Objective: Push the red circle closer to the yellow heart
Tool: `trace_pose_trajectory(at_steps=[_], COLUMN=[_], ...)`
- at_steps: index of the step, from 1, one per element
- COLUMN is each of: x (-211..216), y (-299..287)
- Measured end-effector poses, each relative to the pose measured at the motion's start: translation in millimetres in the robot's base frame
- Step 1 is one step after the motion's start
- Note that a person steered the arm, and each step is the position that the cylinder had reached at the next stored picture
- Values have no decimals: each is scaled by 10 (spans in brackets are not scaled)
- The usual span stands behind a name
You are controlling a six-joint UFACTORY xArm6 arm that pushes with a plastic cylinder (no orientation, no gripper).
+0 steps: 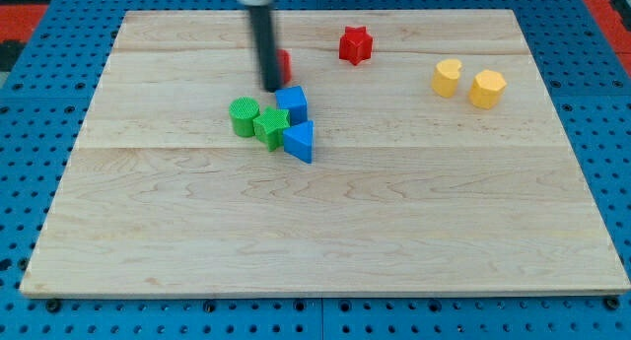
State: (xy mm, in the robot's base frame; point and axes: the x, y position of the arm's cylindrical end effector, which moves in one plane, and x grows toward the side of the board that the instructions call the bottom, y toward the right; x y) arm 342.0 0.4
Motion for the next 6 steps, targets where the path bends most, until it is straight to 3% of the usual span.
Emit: trace_pose_trajectory(at_steps=[1,2,3,4,5,6], x=[-20,-63,-418,-425,-101,-39], y=[-85,-844,-1134,-152,983,1077])
